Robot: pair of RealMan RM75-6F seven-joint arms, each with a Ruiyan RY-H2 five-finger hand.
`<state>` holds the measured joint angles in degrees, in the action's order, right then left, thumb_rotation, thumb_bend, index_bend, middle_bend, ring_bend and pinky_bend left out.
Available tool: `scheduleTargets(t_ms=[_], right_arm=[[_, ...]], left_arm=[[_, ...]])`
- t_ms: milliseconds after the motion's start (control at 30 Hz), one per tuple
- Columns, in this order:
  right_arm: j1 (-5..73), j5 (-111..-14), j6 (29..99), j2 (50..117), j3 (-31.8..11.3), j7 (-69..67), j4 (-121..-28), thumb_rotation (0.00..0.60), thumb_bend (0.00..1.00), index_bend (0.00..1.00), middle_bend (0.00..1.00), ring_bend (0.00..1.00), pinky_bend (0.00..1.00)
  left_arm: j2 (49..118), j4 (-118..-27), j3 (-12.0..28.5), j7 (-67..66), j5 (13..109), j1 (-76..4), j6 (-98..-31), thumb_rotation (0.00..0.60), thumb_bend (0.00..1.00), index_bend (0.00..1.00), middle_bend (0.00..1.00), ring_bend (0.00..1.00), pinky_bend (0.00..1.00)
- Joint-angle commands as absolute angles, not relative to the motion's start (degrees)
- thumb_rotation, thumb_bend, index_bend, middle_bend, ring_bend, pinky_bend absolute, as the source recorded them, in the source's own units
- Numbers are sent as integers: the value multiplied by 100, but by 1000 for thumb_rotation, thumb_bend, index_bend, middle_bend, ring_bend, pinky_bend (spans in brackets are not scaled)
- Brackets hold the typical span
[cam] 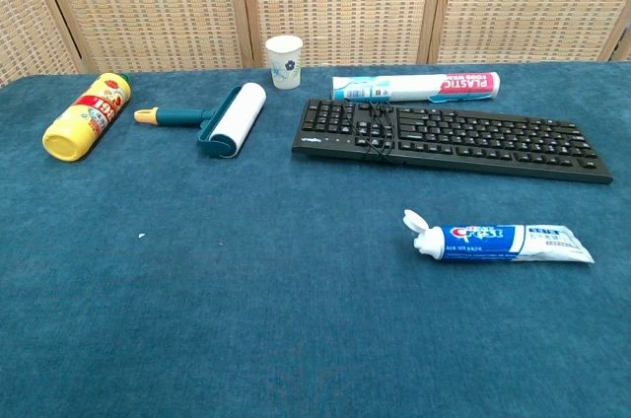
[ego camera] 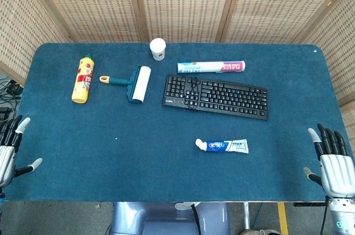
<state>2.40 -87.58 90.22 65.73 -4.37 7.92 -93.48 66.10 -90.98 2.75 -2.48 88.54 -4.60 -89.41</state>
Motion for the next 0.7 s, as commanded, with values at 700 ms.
scheduleTargets(t_ms=[700], right_arm=[[2024, -8392, 6375, 7364, -823, 730, -8864, 600, 10, 190, 229, 153, 163]], left_arm=[[6789, -8957, 409, -436, 8613, -605, -8696, 600, 0, 0, 0, 0, 0]])
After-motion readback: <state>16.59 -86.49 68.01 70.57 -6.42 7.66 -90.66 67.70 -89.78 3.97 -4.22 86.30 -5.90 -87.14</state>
